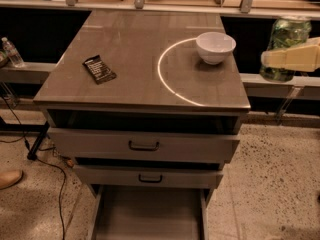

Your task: Place green can into bottom drawer

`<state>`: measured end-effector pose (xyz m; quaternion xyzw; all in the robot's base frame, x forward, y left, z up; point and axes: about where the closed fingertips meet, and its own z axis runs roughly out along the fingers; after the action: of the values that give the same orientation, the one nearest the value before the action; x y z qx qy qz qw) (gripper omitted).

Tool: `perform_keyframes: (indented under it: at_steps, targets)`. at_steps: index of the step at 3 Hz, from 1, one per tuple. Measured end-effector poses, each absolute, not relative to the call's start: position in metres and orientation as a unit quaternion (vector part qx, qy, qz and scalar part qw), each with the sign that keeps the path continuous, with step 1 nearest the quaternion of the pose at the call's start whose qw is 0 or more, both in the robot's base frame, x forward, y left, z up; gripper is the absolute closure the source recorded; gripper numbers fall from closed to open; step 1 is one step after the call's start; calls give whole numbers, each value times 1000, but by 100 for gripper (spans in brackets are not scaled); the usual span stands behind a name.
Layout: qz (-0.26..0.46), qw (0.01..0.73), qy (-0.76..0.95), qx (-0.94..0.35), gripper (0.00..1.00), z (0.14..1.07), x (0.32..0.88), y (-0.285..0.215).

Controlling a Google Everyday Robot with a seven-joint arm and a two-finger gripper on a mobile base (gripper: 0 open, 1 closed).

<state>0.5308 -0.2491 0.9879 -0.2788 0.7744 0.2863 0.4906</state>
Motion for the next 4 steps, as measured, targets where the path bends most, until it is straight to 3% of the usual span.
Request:
perform_keyframes:
  at_steps: [2,4]
  targets:
    - [302,478,770,-295,100,980,524,-243]
    - [342,435,757,-347,100,883,460,-287]
